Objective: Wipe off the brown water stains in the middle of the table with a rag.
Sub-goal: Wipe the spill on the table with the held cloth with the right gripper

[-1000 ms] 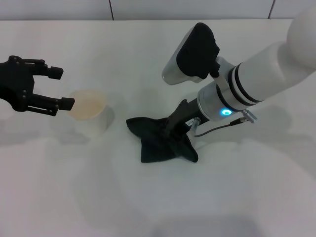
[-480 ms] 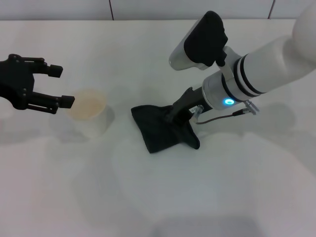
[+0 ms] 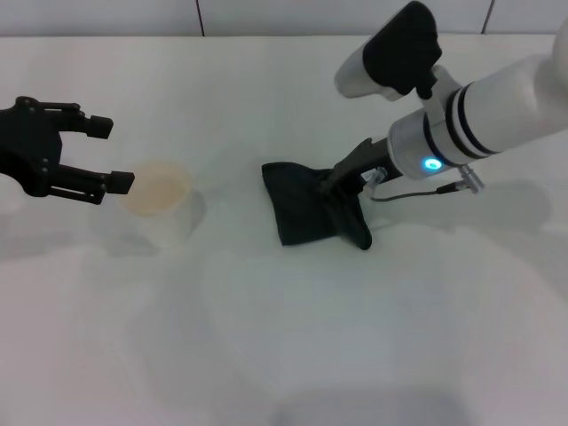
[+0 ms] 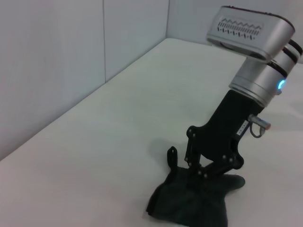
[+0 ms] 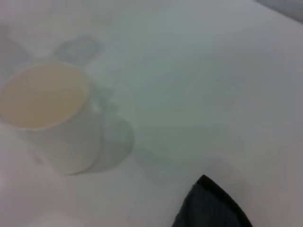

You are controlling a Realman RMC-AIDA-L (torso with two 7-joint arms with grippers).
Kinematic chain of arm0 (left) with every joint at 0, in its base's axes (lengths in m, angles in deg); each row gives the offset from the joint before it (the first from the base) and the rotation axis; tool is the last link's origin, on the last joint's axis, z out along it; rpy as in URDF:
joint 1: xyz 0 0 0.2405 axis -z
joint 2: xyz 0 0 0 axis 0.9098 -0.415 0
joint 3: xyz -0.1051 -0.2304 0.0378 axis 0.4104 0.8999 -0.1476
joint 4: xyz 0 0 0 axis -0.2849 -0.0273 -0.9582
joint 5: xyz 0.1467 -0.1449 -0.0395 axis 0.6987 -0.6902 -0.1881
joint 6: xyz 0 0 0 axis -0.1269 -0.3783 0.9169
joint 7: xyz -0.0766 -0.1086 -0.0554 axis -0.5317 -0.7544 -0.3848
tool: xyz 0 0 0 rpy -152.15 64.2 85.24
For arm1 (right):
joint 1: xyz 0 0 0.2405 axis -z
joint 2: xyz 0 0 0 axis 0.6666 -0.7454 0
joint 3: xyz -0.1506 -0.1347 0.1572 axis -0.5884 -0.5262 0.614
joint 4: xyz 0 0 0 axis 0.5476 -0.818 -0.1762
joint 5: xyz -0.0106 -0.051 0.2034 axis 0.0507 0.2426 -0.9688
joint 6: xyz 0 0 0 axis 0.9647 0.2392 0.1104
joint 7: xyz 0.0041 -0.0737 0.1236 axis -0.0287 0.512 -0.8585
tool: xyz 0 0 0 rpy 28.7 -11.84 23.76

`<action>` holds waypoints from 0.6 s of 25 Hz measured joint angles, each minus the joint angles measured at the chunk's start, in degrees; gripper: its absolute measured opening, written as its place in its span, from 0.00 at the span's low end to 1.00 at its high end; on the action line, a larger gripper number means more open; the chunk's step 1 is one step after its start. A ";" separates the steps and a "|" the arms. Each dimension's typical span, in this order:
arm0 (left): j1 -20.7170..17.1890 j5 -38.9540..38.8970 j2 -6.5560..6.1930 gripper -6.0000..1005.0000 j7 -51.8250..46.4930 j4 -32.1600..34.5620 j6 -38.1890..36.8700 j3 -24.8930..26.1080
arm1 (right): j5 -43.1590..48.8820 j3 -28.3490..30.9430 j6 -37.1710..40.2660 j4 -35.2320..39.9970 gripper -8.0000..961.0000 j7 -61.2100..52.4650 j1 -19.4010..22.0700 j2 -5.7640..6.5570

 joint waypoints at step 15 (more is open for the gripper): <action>-0.14 0.20 0.05 0.88 0.12 0.00 -0.02 0.00 | 1.61 7.15 2.53 3.43 0.13 0.41 5.45 0.30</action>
